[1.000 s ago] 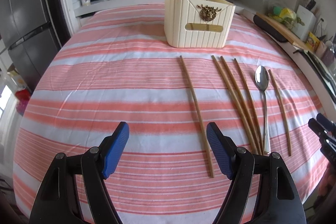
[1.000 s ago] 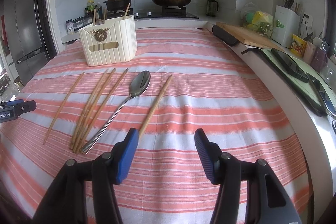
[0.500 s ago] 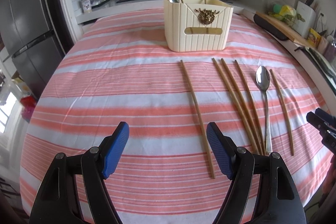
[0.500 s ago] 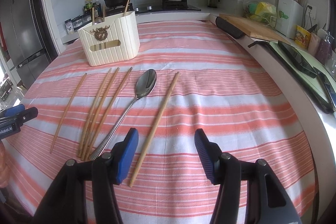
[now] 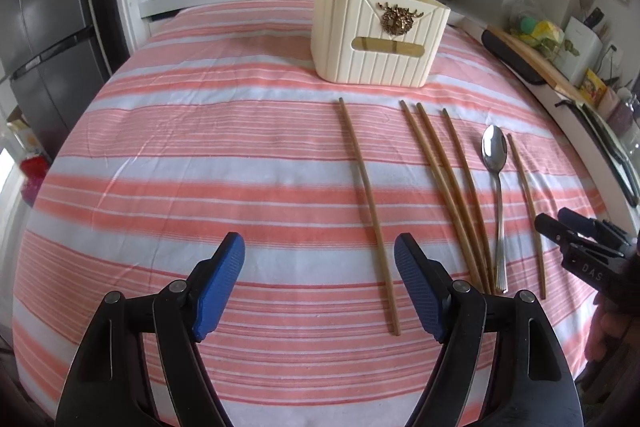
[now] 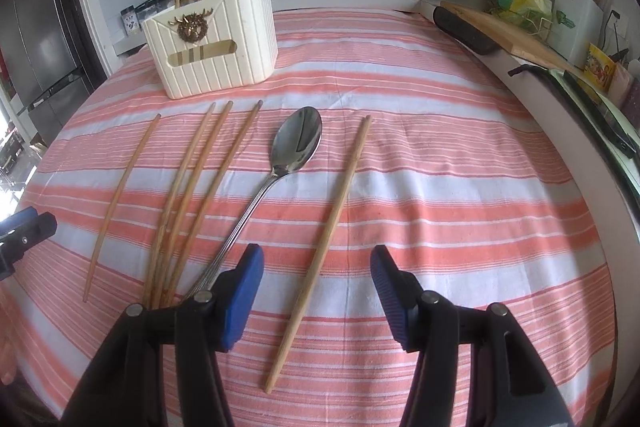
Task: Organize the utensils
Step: 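Grasp a wooden chopstick with the left tool while the right tool grasps another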
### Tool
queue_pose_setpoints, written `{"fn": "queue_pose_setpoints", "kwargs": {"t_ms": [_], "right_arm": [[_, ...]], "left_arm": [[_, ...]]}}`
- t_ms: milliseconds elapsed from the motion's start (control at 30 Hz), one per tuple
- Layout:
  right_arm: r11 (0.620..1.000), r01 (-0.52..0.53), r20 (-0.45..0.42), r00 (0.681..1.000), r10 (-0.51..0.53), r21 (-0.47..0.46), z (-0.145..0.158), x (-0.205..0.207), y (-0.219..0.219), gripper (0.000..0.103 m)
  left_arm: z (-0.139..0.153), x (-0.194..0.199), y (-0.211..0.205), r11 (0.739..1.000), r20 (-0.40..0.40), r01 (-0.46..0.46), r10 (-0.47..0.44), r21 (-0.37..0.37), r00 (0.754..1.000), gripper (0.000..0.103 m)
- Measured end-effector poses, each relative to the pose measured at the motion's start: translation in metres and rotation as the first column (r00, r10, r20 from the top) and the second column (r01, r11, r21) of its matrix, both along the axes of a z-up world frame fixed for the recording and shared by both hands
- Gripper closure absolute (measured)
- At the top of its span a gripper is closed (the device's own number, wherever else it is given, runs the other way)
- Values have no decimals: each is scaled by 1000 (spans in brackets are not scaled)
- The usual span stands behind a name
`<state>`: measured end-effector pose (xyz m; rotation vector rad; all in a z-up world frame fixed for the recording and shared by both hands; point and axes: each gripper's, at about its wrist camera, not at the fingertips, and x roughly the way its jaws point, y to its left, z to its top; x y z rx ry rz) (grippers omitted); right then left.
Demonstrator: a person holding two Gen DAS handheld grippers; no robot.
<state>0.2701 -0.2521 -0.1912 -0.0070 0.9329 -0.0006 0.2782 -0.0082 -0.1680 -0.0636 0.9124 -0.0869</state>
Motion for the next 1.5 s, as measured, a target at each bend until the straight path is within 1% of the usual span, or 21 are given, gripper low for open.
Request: {"fn": "queue_pose_setpoints", "kwargs": {"t_ms": [67,133,200,233,267,367,667,900,1033,1167,1333,1433,1467,1500], "right_arm": [[999,-10,-11,1000,9,-50,-4,5,7,47],[996,-18,-23,1000,16,-83,-9,8,11,50],[994,-27,-48,999,22,-110,-16,10,14,64],[993,-30,-54,998,24,-114,-19,10,15,66],[992,-29,-39,999,24,-119,-19,9,15,66],[989,-36,-30,999,32,-147,-19,8,18,66],[989,-36,-22,999,33,-142,-20,8,16,66],[989,-37,-19,999,34,-144,-20,8,17,66],[989,-37,-18,999,34,-144,-20,7,17,66],[987,-41,-16,999,39,-154,-19,8,18,66],[987,-44,-15,999,43,-155,-18,9,19,66],[987,-46,-14,999,44,-157,-19,8,19,66],[986,-47,-15,999,45,-159,-19,8,19,66],[986,-48,-15,999,46,-161,-19,8,19,66]], "left_arm": [[-1,0,0,1000,-3,-2,3,10,1000,24],[-2,1,0,1000,-9,-6,6,15,1000,24],[-4,1,0,1000,-14,-9,9,21,1000,24],[-4,1,0,1000,-15,-10,10,24,1000,24],[-5,2,0,1000,-16,-10,10,26,1000,24],[-7,3,-3,999,-24,-7,8,32,1000,24],[-11,13,-16,999,-39,22,-20,43,999,24],[-13,44,-22,999,-69,39,-38,7,997,24],[-20,63,-27,999,-92,50,-51,-8,994,24],[-32,80,-31,999,-115,41,-40,4,993,24],[-42,93,-34,999,-121,15,-10,42,993,25],[-43,94,-38,997,-102,19,-12,77,995,29],[-43,93,-39,996,-95,23,-15,81,995,36],[-42,93,-40,996,-88,27,-19,85,996,40]]}}
